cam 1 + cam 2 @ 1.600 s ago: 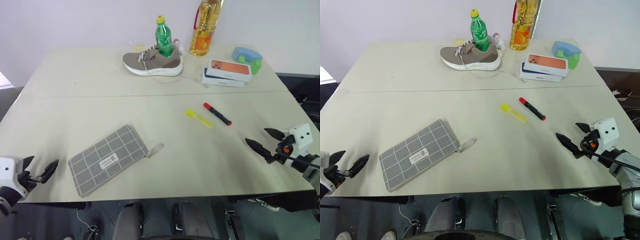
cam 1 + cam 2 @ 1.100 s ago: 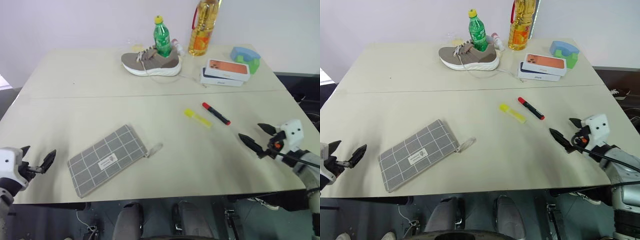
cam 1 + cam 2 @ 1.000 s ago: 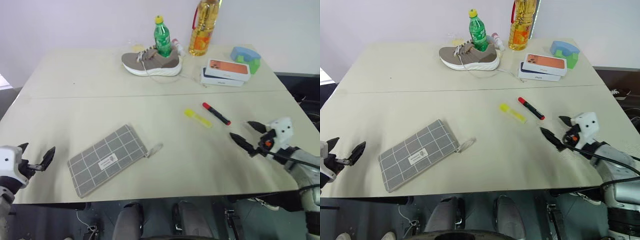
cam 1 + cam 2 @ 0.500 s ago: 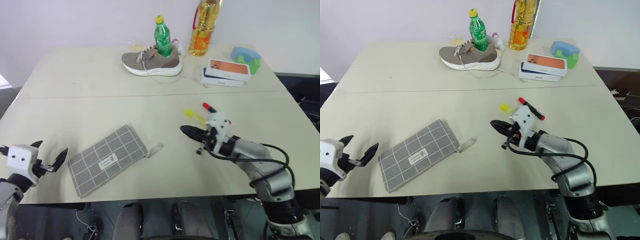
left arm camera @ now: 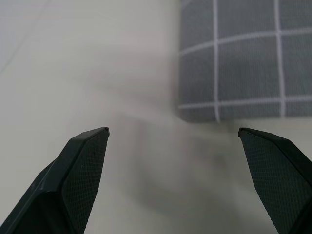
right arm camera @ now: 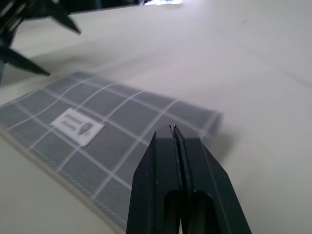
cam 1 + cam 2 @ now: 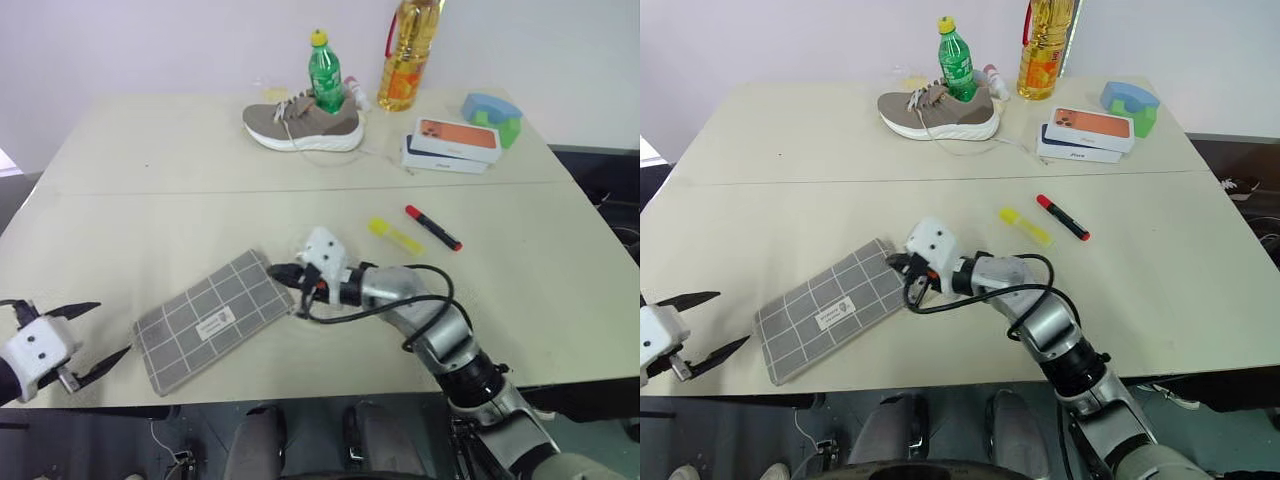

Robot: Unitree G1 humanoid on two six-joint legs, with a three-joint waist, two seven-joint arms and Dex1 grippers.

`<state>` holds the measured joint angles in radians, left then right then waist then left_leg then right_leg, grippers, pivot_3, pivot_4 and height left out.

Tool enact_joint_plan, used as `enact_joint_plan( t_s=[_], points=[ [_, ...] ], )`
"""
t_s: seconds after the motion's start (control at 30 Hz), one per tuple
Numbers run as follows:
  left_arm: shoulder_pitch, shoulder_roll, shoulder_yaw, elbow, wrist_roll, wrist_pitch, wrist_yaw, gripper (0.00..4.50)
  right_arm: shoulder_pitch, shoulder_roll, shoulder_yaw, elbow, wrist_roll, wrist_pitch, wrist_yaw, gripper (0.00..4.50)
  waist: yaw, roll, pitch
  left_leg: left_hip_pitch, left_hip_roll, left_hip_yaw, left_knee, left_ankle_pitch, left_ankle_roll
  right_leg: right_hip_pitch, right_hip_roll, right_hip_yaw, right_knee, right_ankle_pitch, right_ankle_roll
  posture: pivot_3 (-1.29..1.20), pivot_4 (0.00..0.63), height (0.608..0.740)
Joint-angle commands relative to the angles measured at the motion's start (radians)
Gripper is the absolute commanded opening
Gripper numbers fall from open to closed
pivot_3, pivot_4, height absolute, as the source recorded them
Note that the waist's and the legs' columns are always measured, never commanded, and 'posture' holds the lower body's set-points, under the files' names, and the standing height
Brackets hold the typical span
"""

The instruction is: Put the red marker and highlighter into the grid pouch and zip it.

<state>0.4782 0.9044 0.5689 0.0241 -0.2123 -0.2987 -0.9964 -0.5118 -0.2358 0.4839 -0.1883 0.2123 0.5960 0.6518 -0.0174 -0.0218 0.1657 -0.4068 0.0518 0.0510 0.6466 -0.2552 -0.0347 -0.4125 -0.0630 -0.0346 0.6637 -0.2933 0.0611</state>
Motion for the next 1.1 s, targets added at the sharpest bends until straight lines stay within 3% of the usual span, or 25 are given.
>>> enact_joint_plan(
  t_s=[0.03, 0.17, 0.4, 0.8, 0.9, 1.1],
  points=[
    [0.001, 0.025, 0.019, 0.032, 0.014, -0.067, -0.027, 4.50, -0.038, 0.031, 0.044, 0.069, -0.024, 0.073, 0.006, 0.06, 0.000, -0.001, 0.000, 0.000, 0.000, 0.000, 0.000, 0.000, 0.000, 0.000, 0.000, 0.000, 0.000, 0.000, 0.000, 0.00, 0.150, 0.740],
    [0.004, 0.031, 0.011, 0.054, 0.029, -0.132, -0.046, 4.50, -0.037, 0.073, 0.024, 0.174, -0.054, 0.174, -0.062, 0.06, -0.001, -0.001, -0.001, 0.000, 0.000, 0.000, 0.000, 0.000, 0.000, 0.000, 0.000, 0.000, 0.000, 0.000, 0.000, 0.00, 0.150, 0.740],
    [0.000, 0.007, -0.055, 0.062, 0.095, -0.313, -0.035, 4.50, -0.012, 0.091, 0.006, 0.172, -0.049, 0.222, -0.073, 0.06, -0.001, -0.001, -0.002, 0.000, 0.001, 0.000, 0.000, 0.000, 0.000, 0.000, -0.001, 0.000, 0.000, 0.000, 0.000, 0.00, 0.150, 0.740],
    [-0.142, -0.034, -0.242, 0.106, 0.302, -0.688, 0.144, 4.50, -0.016, 0.112, -0.003, 0.188, -0.063, 0.220, -0.096, 0.06, 0.001, -0.001, -0.004, 0.001, 0.000, 0.000, 0.000, 0.000, 0.000, 0.001, -0.001, 0.000, 0.000, 0.001, 0.000, 0.00, 0.150, 0.740],
    [-0.155, -0.031, -0.315, 0.103, 0.292, -0.725, 0.156, 3.69, -0.014, 0.118, -0.002, 0.185, -0.064, 0.221, -0.104, 0.00, -0.001, -0.001, -0.004, 0.001, 0.000, 0.000, 0.000, 0.000, 0.000, 0.001, -0.001, 0.000, 0.000, 0.002, 0.002, 0.00, 0.150, 0.740],
    [-0.177, -0.002, -0.373, 0.149, 0.296, -0.774, 0.197, 0.58, -0.010, 0.120, -0.009, 0.179, -0.066, 0.223, -0.118, 0.00, -0.001, -0.002, -0.004, 0.001, 0.001, 0.000, 0.000, 0.000, 0.000, 0.001, -0.001, -0.001, 0.000, 0.002, 0.003, 0.00, 0.150, 0.740]
  ],
)
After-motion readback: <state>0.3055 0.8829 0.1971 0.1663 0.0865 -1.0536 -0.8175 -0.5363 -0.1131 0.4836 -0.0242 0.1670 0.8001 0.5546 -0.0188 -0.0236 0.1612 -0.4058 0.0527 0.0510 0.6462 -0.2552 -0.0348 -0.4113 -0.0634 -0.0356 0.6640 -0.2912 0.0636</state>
